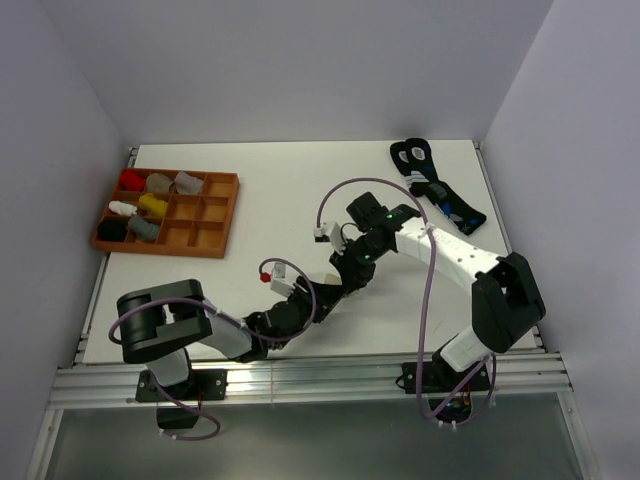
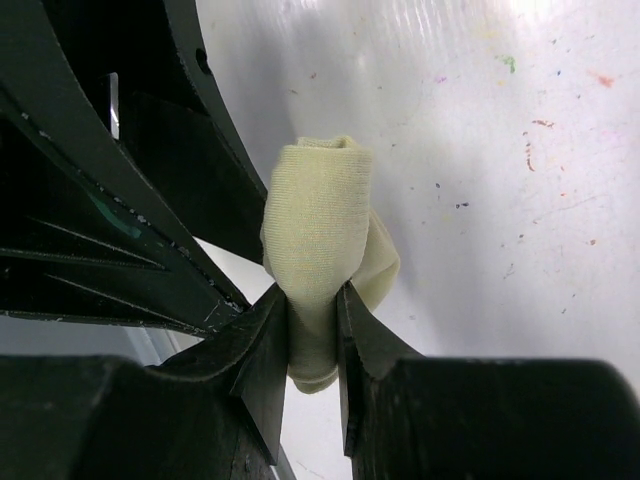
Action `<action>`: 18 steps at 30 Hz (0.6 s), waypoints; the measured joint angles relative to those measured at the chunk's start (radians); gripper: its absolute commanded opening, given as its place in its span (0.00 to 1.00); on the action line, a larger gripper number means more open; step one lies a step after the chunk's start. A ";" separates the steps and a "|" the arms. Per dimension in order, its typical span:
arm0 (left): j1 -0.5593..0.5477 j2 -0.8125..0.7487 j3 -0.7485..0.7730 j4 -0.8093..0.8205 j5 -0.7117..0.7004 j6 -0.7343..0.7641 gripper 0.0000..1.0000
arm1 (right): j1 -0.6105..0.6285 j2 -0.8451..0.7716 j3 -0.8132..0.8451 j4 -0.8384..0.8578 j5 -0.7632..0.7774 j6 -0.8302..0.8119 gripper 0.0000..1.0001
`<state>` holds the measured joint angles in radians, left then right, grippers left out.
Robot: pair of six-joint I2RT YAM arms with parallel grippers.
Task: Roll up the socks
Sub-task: Pick up the sock at the center of the board.
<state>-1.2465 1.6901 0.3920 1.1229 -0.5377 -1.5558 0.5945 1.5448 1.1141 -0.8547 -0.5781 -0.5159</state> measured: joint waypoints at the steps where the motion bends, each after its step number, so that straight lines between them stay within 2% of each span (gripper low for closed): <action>1: -0.001 -0.013 -0.003 -0.003 -0.006 -0.001 0.45 | 0.000 -0.010 0.001 0.002 -0.002 0.005 0.09; 18: -0.007 -0.241 0.029 -0.270 -0.090 -0.009 0.48 | 0.002 -0.109 0.034 0.029 -0.021 0.058 0.09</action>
<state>-1.2537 1.4494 0.4213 0.8532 -0.6281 -1.5650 0.5968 1.4361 1.1477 -0.8253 -0.5991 -0.4576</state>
